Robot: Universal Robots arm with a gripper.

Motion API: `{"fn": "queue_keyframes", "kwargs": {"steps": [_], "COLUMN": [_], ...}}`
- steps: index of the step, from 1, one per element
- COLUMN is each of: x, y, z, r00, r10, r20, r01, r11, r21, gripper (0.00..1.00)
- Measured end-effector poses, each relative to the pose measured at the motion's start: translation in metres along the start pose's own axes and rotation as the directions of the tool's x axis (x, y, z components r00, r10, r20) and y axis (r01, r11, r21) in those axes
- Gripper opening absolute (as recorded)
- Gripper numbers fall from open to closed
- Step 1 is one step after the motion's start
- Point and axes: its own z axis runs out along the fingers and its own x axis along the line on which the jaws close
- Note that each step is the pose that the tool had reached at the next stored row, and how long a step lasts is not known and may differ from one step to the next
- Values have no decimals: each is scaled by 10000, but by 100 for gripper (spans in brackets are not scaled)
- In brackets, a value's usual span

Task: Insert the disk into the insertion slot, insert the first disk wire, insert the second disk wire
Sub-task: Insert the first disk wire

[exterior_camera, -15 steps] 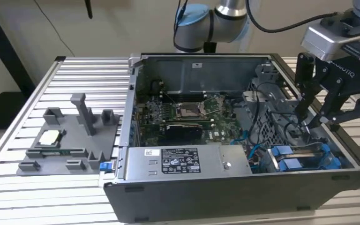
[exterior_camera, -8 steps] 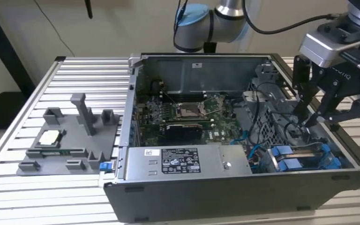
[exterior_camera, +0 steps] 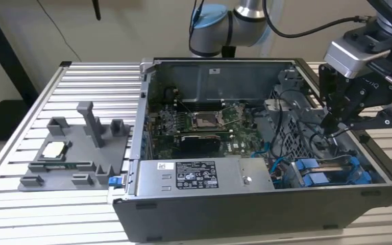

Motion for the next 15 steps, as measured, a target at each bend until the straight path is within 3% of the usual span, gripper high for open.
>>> {"fn": "queue_keyframes", "kwargs": {"steps": [8,9,10,12,13,15], "x": [84,98,111,126,130,134], "y": [20,18,15,10,11,12], "z": [-5,-7,-7,-8,-6,10], "r00": [9996,9996,9995,9993,9991,9987], "r10": [282,298,320,362,397,478], "r20": [-14,6,48,114,135,153], "r01": [-282,-298,-319,-355,-386,-465], "r11": [9996,9995,9990,9976,9968,9959], "r21": [5,-118,-308,-597,-700,-773], "gripper": [19,19,19,19,19,19]}}
